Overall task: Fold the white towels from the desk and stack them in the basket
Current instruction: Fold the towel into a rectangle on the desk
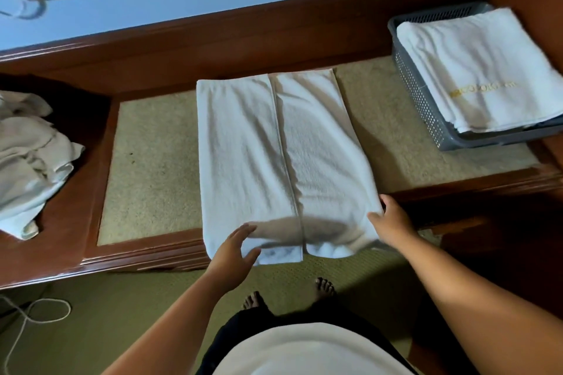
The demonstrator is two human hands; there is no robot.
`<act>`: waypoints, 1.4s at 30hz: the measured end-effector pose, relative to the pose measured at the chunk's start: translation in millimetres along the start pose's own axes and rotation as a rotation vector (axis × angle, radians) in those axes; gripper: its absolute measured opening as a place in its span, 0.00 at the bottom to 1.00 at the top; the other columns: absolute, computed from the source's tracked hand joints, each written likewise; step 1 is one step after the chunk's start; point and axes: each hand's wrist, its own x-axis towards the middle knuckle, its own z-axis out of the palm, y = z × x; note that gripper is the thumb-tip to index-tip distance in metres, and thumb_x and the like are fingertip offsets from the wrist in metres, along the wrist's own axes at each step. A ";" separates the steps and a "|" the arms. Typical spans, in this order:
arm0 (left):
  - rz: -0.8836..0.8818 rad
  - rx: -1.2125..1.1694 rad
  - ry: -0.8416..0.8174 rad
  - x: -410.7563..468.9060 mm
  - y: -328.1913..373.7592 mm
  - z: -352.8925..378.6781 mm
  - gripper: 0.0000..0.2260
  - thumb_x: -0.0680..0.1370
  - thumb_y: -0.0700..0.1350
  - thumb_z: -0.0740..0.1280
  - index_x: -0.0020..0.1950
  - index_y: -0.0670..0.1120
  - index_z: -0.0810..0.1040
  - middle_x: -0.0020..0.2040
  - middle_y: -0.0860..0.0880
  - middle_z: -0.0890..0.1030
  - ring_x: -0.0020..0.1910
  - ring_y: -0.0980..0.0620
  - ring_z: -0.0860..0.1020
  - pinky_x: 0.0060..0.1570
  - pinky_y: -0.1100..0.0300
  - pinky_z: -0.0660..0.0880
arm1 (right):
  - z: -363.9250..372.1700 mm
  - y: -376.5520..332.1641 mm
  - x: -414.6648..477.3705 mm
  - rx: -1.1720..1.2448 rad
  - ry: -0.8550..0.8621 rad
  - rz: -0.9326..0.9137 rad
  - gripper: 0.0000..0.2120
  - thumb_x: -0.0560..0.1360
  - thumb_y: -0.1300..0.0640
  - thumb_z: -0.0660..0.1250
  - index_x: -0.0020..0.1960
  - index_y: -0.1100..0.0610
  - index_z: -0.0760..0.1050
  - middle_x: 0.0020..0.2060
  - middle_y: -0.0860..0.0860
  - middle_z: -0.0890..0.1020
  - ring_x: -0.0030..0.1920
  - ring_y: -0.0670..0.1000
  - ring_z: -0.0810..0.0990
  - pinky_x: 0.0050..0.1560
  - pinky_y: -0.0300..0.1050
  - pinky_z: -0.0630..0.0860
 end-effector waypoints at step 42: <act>0.249 0.428 0.075 60.0 -19.2 -37.5 0.27 0.71 0.50 0.70 0.69 0.47 0.76 0.74 0.47 0.73 0.68 0.45 0.76 0.63 0.50 0.75 | 136.5 -103.8 -13.0 -0.823 -0.204 -0.886 0.31 0.71 0.44 0.59 0.71 0.54 0.74 0.74 0.53 0.71 0.74 0.54 0.69 0.66 0.59 0.73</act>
